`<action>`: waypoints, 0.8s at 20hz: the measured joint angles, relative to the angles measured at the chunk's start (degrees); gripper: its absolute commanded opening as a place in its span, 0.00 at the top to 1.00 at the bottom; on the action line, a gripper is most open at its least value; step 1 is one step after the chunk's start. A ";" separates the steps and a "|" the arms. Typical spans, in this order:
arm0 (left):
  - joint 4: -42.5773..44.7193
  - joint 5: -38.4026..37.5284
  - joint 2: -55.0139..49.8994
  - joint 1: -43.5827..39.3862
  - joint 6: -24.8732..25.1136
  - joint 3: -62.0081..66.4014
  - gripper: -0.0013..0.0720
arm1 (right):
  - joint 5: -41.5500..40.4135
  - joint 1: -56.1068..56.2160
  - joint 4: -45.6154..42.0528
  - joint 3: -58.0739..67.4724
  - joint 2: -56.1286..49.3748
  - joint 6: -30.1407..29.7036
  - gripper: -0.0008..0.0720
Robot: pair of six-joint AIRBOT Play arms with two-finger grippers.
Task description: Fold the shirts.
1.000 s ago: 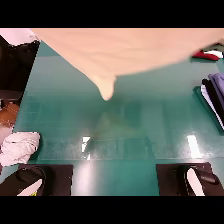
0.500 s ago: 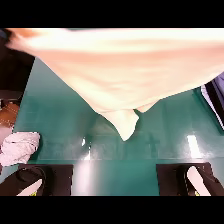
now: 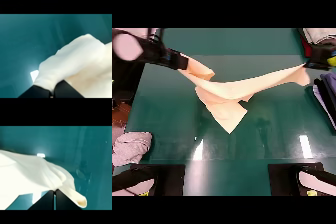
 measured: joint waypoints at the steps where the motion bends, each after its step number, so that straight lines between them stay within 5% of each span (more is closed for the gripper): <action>1: -0.57 1.55 -2.29 0.87 -0.92 -0.09 0.94 | -1.16 0.72 -1.01 0.00 -2.25 0.37 0.98; 5: -6.60 6.36 -9.84 5.77 -3.21 -0.31 0.94 | -6.82 1.18 -2.82 0.00 -9.90 1.64 0.97; 6: -8.48 7.39 -11.06 6.91 -3.41 -0.35 0.73 | -8.57 1.05 -2.86 0.00 -11.32 1.95 0.97; 7: -9.81 8.37 -11.82 7.85 -3.56 -0.33 0.22 | -10.40 0.87 -3.04 0.02 -12.39 2.32 0.97; 8: -10.84 9.33 -12.37 8.72 -3.61 -0.15 0.04 | -12.46 0.59 -3.19 0.02 -13.29 2.58 0.97; 9: -11.61 9.51 -12.79 9.42 -3.67 0.09 0.06 | -14.49 0.33 -3.32 0.04 -13.92 2.93 0.96; 10: -12.24 9.35 -13.09 10.01 -3.67 0.46 0.06 | -16.37 0.17 -3.32 0.04 -14.27 3.37 0.78; 11: -12.76 8.48 -13.20 10.54 -3.58 1.05 0.06 | -17.92 -0.13 -3.30 0.09 -14.43 3.72 0.48; 12: -13.22 7.06 -13.33 11.04 -3.34 1.60 0.06 | -19.28 -0.59 -3.39 0.09 -14.45 3.98 0.37; 16: -14.21 -2.16 -13.51 12.09 -1.27 1.92 0.06 | -21.24 -2.71 -3.41 0.09 -12.76 4.61 0.37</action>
